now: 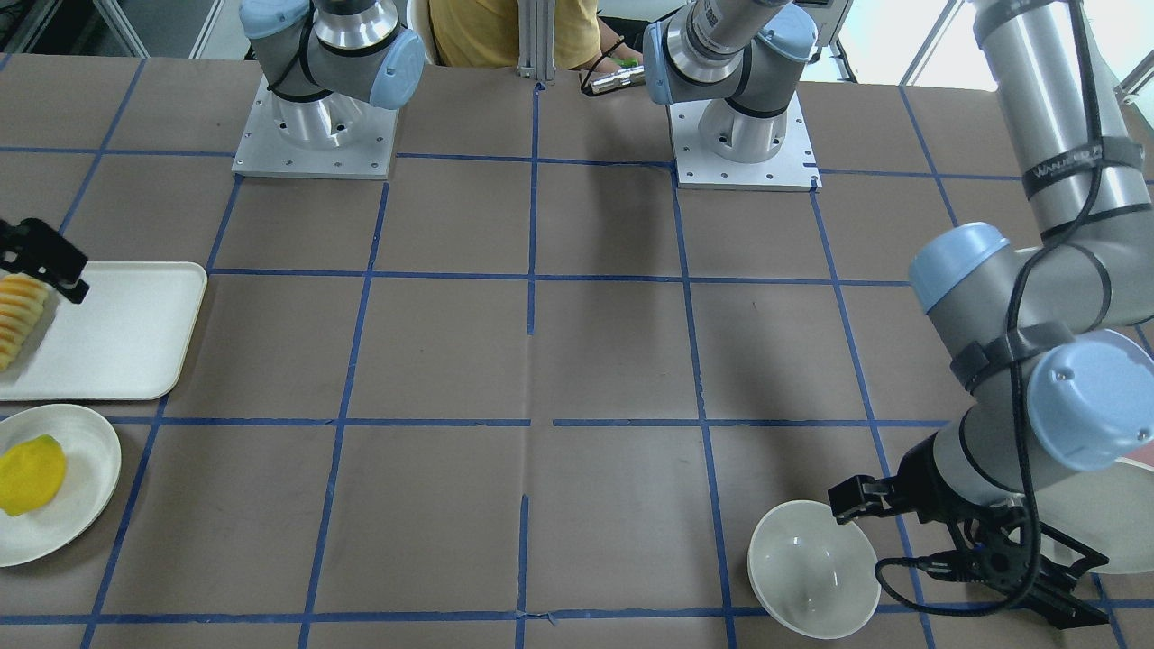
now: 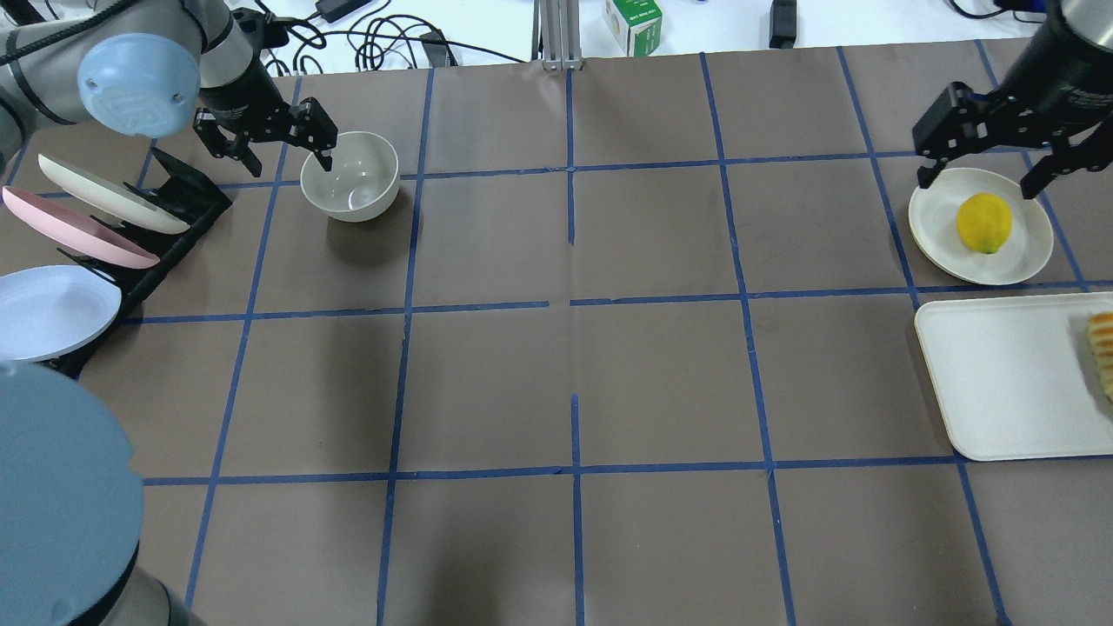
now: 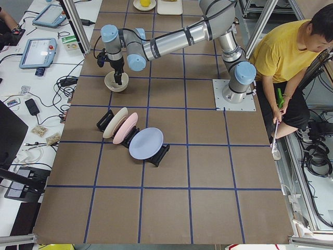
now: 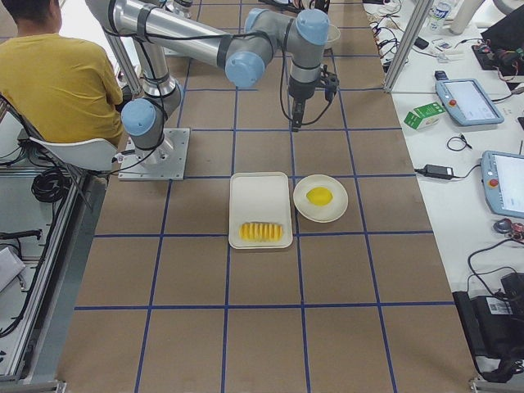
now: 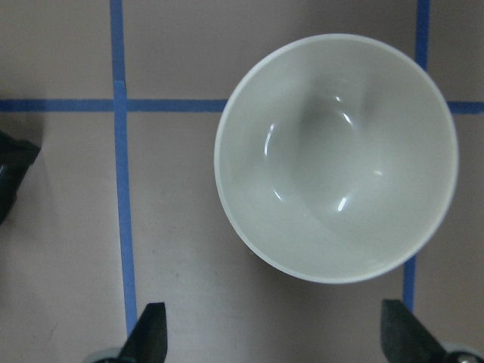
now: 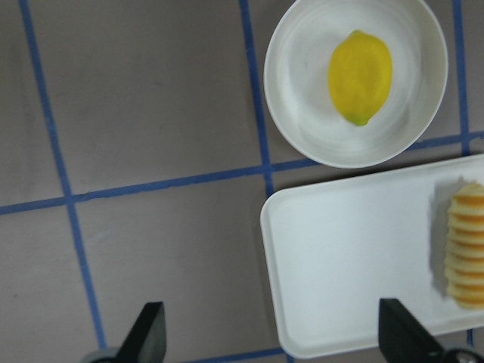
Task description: Place bowl and put lemon in it
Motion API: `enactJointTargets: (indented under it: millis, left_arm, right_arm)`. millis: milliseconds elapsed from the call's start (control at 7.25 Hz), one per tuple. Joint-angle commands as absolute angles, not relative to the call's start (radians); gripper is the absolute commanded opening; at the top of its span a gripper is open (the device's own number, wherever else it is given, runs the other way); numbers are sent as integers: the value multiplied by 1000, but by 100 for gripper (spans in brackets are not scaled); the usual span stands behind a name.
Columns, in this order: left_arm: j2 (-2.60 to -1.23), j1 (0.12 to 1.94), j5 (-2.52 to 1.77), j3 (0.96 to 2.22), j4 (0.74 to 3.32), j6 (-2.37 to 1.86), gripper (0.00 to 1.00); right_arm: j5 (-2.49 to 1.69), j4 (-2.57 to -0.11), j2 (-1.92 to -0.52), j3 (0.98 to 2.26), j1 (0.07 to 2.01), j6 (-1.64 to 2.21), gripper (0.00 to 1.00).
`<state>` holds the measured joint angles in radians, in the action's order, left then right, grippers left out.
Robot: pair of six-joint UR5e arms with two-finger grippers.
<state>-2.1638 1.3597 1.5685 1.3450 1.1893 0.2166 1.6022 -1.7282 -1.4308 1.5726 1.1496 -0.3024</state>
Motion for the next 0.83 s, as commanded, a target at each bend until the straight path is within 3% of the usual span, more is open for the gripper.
enactJointTargets:
  millis: [0, 276, 414, 552, 690]
  left_arm:
    - [-2255, 1331, 1562, 1336, 1093, 238, 100]
    - [-2296, 1331, 1557, 1336, 1054, 220, 100]
    - [-2298, 1331, 1533, 1336, 1054, 216, 94]
    - [-2304, 1331, 1434, 1335, 1054, 186, 83]
    - [-2307, 1331, 1425, 1324, 1058, 157, 58]
  right_arm:
    - [1614, -1987, -1243, 1572, 1123, -365, 100]
    - [1618, -2118, -1140, 1563, 1115, -361, 100]
    - [1620, -2175, -1100, 1565, 1105, -367, 100]
    - [1638, -2181, -1060, 1562, 1103, -353, 100]
    - [1650, -2181, -1043, 1562, 1086, -347, 100]
